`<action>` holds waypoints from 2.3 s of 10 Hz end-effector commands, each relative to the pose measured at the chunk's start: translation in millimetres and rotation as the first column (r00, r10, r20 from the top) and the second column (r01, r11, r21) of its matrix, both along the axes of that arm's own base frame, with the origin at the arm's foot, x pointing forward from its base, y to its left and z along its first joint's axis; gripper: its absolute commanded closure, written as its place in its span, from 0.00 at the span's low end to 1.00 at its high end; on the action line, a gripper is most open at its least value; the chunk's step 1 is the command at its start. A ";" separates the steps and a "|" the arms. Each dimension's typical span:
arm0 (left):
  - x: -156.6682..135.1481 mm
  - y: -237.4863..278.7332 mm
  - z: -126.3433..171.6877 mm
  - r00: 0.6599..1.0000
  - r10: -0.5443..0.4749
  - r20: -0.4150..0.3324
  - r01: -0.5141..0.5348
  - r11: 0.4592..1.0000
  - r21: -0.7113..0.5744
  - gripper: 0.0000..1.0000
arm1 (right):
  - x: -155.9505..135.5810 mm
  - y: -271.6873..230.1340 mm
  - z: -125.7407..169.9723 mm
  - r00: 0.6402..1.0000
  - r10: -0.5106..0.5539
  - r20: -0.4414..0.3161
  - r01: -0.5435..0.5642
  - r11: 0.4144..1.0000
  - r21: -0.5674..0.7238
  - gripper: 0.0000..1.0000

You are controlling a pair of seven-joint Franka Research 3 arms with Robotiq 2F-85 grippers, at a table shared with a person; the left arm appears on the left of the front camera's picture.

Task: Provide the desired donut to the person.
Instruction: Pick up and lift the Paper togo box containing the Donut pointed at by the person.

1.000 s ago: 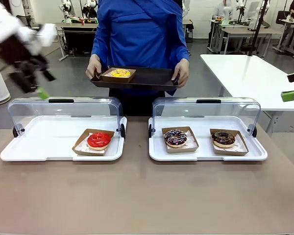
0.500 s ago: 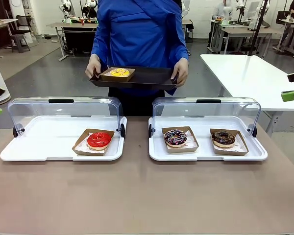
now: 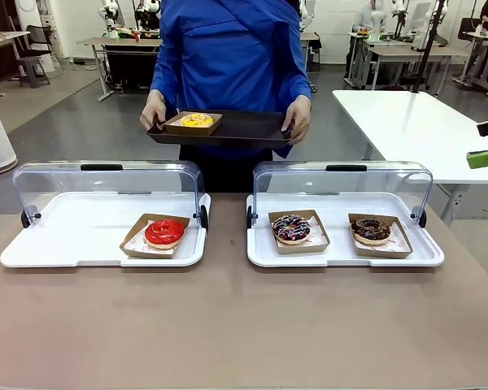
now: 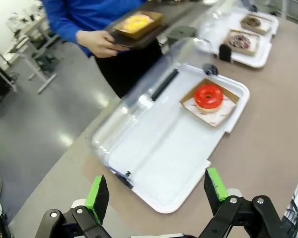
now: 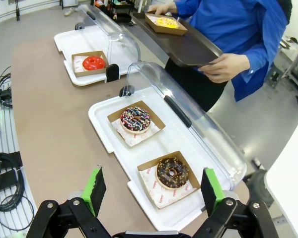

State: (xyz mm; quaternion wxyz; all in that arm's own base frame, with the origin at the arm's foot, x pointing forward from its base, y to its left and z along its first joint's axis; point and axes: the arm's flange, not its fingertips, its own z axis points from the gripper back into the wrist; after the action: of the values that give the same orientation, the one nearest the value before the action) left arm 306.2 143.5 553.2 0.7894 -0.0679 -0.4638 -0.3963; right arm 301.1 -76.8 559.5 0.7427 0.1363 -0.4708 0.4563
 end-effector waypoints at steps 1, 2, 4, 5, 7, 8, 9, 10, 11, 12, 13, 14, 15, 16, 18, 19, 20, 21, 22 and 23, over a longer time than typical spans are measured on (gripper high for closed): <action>-30.6 -26.0 -43.7 0.994 0.039 0.102 -0.036 0.999 -0.028 0.00 | 1.2 0.8 -1.0 1.000 0.007 -0.003 -0.007 1.000 0.010 0.00; -28.8 -27.1 -42.6 0.990 0.050 0.132 -0.045 0.998 -0.046 0.00 | 1.2 0.8 -1.0 1.000 0.007 -0.003 -0.007 1.000 0.010 0.00; -25.2 -29.6 -42.3 0.987 0.051 0.152 -0.039 0.996 -0.081 0.00 | 1.2 0.8 -1.0 1.000 0.007 -0.003 -0.007 1.000 0.010 0.00; -23.5 -29.5 -42.2 0.985 0.050 0.164 -0.036 0.996 -0.086 0.00 | 1.2 0.8 -1.0 1.000 0.007 -0.003 -0.007 1.000 0.010 0.00; -20.5 -30.3 -42.0 0.983 0.033 0.179 -0.017 0.995 -0.093 0.00 | 1.2 0.8 -1.0 1.000 0.007 -0.003 -0.007 1.000 0.010 0.00; -19.0 -31.2 -41.2 0.983 0.018 0.181 -0.002 0.996 -0.087 0.00 | 1.2 0.8 -1.0 1.000 0.007 -0.003 -0.007 1.000 0.010 0.00; -17.4 -31.7 -40.9 0.984 0.011 0.177 0.005 0.996 -0.090 0.00 | 1.2 0.8 -1.0 1.000 0.007 -0.003 -0.007 1.000 0.010 0.00; -16.0 -33.8 -41.5 0.988 -0.038 0.152 0.052 0.994 -0.091 0.00 | 1.2 0.8 -1.0 1.000 0.007 -0.003 -0.007 1.000 0.010 0.00; 15.4 -2.2 5.0 0.987 0.023 0.159 -0.008 0.996 -0.094 0.00 | 1.2 0.8 -1.0 1.000 0.007 -0.003 -0.007 1.000 0.010 0.00; 15.4 -2.2 5.0 0.987 0.023 0.159 -0.008 0.996 -0.094 0.00 | 1.2 0.8 -1.0 1.000 0.007 -0.003 -0.007 1.000 0.010 0.00; 15.4 -2.2 5.0 0.987 0.023 0.159 -0.008 0.996 -0.094 0.00 | 1.2 0.8 -1.0 1.000 0.007 -0.003 -0.007 1.000 0.010 0.00; 15.4 -2.2 5.0 0.987 0.023 0.159 -0.008 0.996 -0.094 0.00 | 1.2 0.8 -1.0 1.000 0.007 -0.003 -0.007 1.000 0.010 0.00; 15.4 -2.2 5.0 0.987 0.023 0.159 -0.008 0.996 -0.094 0.00 | 1.2 0.8 -1.0 1.000 0.007 -0.003 -0.007 1.000 0.010 0.00; 15.4 -2.2 5.0 0.987 0.023 0.159 -0.008 0.996 -0.094 0.00 | 1.2 0.8 -1.0 1.000 0.007 -0.003 -0.007 1.000 0.010 0.00; 15.4 -2.2 5.0 0.987 0.023 0.159 -0.008 0.996 -0.094 0.00 | 1.2 0.8 -1.0 1.000 0.007 -0.003 -0.007 1.000 0.010 0.00; 15.4 -2.2 5.0 0.987 0.023 0.159 -0.008 0.996 -0.094 0.00 | 1.2 0.8 -1.0 1.000 0.007 -0.003 -0.007 1.000 0.010 0.00; 15.4 -2.2 5.0 0.987 0.023 0.159 -0.008 0.996 -0.094 0.00 | 1.2 0.8 -1.0 1.000 0.007 -0.003 -0.007 1.000 0.010 0.00; 15.4 -2.2 5.0 0.987 0.023 0.159 -0.008 0.996 -0.094 0.00 | 1.2 0.8 -1.0 1.000 0.007 -0.003 -0.007 1.000 0.010 0.00; 15.4 -2.2 5.0 0.987 0.023 0.159 -0.008 0.996 -0.094 0.00 | 1.2 0.8 -1.0 1.000 0.007 -0.003 -0.007 1.000 0.010 0.00; 15.4 -2.2 5.0 0.987 0.023 0.159 -0.008 0.996 -0.094 0.00 | 1.2 0.8 -1.0 1.000 0.007 -0.003 -0.007 1.000 0.010 0.00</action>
State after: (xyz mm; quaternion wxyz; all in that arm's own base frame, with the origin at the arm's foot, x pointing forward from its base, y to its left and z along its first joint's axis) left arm 321.3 141.3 557.4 0.7453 -0.0725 -0.5448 -0.3775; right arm 301.1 -76.7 559.5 0.7426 0.1363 -0.4708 0.4563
